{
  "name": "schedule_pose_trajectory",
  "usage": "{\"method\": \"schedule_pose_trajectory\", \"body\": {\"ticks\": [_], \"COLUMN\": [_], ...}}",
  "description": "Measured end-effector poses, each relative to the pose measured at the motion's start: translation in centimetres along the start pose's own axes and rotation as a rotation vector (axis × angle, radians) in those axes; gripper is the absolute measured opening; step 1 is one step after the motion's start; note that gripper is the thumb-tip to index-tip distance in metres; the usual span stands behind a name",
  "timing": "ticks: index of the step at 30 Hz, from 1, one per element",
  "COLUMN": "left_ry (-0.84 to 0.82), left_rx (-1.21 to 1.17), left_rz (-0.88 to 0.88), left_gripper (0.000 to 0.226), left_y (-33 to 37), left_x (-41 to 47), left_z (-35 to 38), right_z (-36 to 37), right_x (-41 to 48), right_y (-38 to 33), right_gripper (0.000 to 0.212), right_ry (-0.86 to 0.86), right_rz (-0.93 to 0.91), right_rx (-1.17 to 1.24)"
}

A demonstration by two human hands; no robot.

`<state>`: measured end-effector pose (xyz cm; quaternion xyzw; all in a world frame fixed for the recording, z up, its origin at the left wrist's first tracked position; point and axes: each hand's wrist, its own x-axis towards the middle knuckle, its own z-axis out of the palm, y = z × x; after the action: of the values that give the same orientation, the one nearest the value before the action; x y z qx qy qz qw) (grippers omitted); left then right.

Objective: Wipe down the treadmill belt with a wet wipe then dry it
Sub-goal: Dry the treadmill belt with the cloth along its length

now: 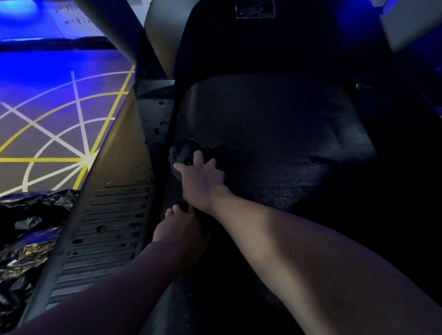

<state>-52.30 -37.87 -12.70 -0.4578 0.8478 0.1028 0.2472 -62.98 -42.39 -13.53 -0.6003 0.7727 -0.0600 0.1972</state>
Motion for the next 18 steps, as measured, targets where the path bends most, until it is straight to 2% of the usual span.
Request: {"method": "schedule_pose_trajectory", "body": {"ticks": [3,7,8,12,14,18], "left_ry": [-0.084,-0.025,0.006,0.147,0.104,-0.040], "left_rx": [-0.114,-0.044,-0.038,0.023,-0.008,-0.075], "left_rz": [-0.106,-0.168,-0.138,0.167,0.104,-0.066], "left_gripper": [0.073,0.072,0.071,0.061,0.063,0.085], "left_y": [1.9,4.3,4.6,7.1,9.5,13.6], "left_x": [-0.2,-0.5,-0.5,0.2,0.2,0.4], "left_z": [-0.5,-0.2,-0.3,-0.4,-0.7,-0.9], "right_z": [-0.5,-1.9,-2.3,-3.5,-4.1,-5.1], "right_x": [-0.9,-2.5,-3.0,-5.0,-6.0,-8.2], "right_y": [2.3,6.5,7.8,12.5,14.7,19.2], "right_gripper": [0.043,0.052,0.052,0.057,0.062,0.065], "right_ry": [-0.001,-0.019,-0.002,0.042,0.038,0.054], "right_rz": [0.073,0.150,0.168,0.240,0.281,0.342], "right_rx": [-0.064,-0.044,-0.030,-0.006,-0.007,0.007]}}
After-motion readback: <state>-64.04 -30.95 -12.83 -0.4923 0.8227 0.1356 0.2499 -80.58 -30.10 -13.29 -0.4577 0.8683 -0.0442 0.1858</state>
